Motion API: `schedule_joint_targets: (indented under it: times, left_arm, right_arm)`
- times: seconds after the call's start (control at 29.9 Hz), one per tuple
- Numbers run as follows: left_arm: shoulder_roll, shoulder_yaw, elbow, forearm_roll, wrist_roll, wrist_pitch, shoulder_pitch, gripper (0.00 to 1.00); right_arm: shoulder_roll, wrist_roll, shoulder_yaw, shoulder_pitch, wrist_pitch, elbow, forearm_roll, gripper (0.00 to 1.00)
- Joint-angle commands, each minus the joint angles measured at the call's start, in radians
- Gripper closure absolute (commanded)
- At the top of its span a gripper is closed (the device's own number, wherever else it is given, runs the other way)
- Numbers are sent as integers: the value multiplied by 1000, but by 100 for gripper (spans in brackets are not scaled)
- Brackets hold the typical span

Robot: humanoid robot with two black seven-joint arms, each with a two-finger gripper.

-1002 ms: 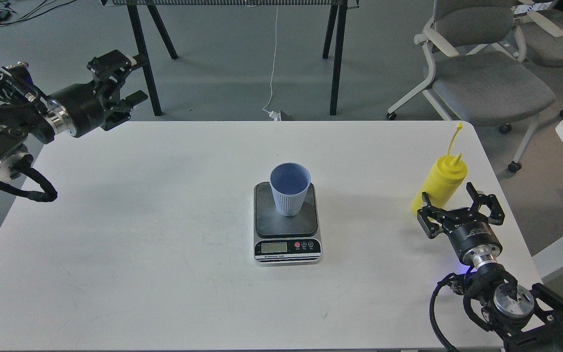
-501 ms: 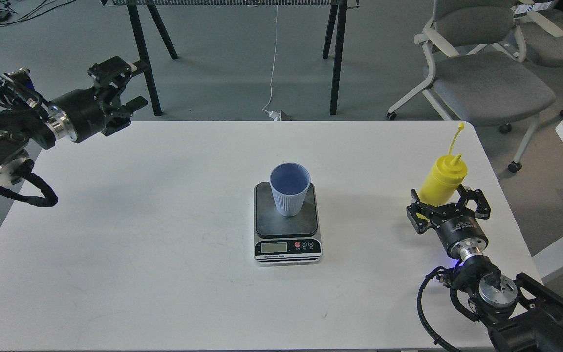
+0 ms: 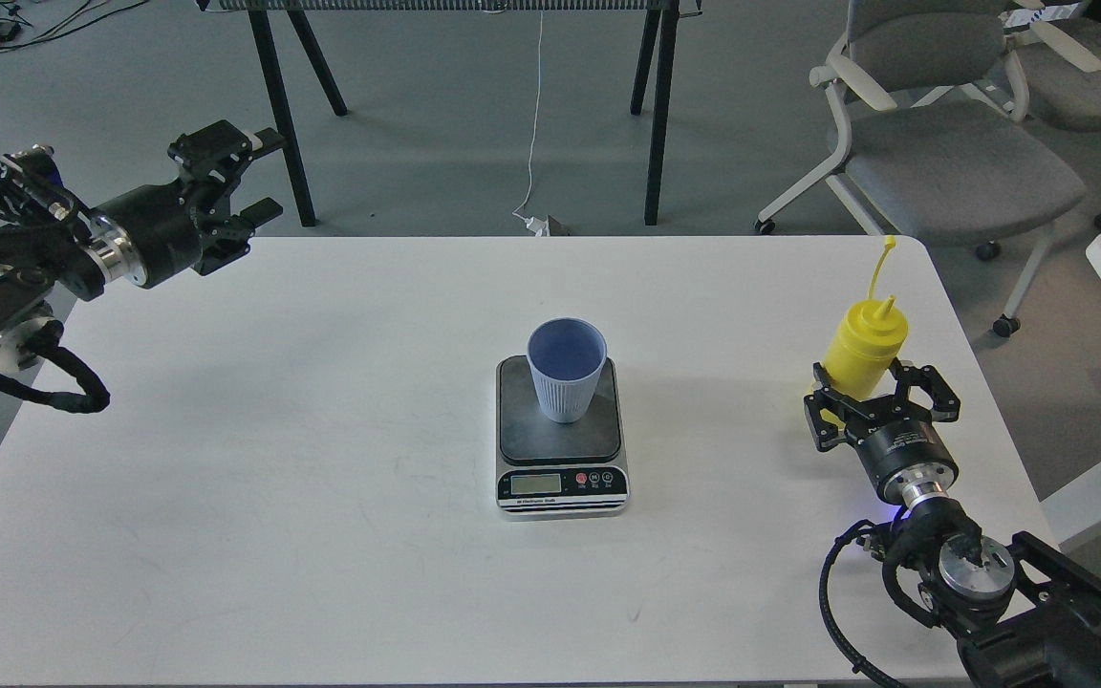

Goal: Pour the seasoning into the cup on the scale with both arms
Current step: 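Lift the yellow bottle and tilt its nozzle over the cup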

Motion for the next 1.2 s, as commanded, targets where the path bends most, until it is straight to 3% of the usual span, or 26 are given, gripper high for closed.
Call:
schedule_joint_targets:
  times: [0.0,0.27,0.47,0.63,0.9,1.17]
  left_arm:
    - [0,1,0,0,0,0,4,7]
    - [2,1,0,0,0,0,3,7]
    - [0,1,0,0,0,0,3,7]
    - [0,2,0,0,0,0,3,7]
    - [-8,-1,0,-1,0,0,1,7]
    - [-5,-4,0,-1,0,0,4,7]
  right_arm:
    - [3,0,0,1,0,1,0,95]
    - [-9,3,13,3,0,82,0,99]
    - [-132,3,36,49,0,207,-23,99]
    - [-253,3,17,142,0,319,-233,99]
    - [-331,4,-340,518,-137,326,-466,99]
    - [-284,4,-561,765,-263,229,-705,99]
